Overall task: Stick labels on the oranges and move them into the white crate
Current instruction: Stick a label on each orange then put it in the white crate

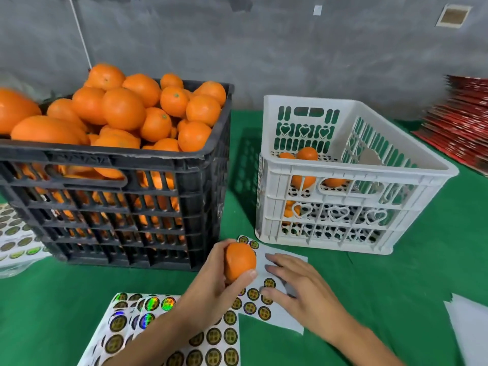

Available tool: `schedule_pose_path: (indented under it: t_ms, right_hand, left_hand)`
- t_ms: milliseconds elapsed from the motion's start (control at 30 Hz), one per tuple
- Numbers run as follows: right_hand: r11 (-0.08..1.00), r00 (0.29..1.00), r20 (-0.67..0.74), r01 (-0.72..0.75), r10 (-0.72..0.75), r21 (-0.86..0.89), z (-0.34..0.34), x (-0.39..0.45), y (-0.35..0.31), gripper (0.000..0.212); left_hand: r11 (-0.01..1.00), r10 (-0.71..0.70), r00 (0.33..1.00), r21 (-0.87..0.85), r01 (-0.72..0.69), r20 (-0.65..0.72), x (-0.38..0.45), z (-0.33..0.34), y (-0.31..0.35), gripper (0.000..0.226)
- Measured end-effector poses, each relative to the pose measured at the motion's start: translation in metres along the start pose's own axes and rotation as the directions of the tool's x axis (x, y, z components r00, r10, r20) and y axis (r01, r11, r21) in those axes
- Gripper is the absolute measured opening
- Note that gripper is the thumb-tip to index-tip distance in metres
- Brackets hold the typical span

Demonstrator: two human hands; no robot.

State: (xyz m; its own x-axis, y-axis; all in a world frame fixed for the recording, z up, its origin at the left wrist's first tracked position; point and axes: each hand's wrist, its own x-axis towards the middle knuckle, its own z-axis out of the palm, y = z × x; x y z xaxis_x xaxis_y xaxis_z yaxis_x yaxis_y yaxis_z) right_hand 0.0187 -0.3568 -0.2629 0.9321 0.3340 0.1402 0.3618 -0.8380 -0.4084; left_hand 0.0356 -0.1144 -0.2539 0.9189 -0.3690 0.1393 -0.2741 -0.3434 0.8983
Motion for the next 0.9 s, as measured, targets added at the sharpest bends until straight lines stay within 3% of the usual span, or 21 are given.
schedule_pose_path:
  t_ms: [167, 333, 433, 667, 767, 900]
  right_hand:
    - [0.998, 0.993, -0.109, 0.05, -0.046, 0.031, 0.001, -0.003, -0.005, 0.047]
    - [0.973, 0.941, -0.261, 0.188, -0.217, -0.133, 0.002, -0.007, -0.007, 0.032]
    - [0.933, 0.912, -0.252, 0.263, -0.323, -0.245, 0.003, -0.007, -0.006, 0.03]
    - [0.873, 0.893, -0.168, 0.344, -0.418, -0.344, -0.004, -0.007, -0.011, 0.018]
    - [0.916, 0.931, -0.147, 0.284, -0.334, -0.282, -0.004, -0.009, -0.017, 0.023]
    - [0.978, 0.991, -0.107, 0.058, -0.08, -0.198, -0.009, -0.011, -0.017, 0.053]
  left_hand:
    - [0.998, -0.024, 1.0, 0.058, 0.025, -0.015, -0.003, 0.002, 0.004, 0.069]
    - [0.985, -0.01, 1.0, 0.17, 0.012, -0.01, -0.004, 0.003, 0.005, 0.068]
    - [0.982, -0.01, 1.0, 0.19, 0.015, -0.027, -0.003, 0.003, 0.004, 0.068]
    - [0.991, -0.01, 0.998, 0.134, 0.019, -0.063, -0.001, 0.003, 0.001, 0.068]
    - [0.992, -0.006, 0.998, 0.123, 0.013, -0.056, 0.0, 0.002, 0.0, 0.067]
    - [0.994, -0.012, 0.998, 0.106, 0.017, -0.055, -0.001, 0.001, -0.001, 0.067]
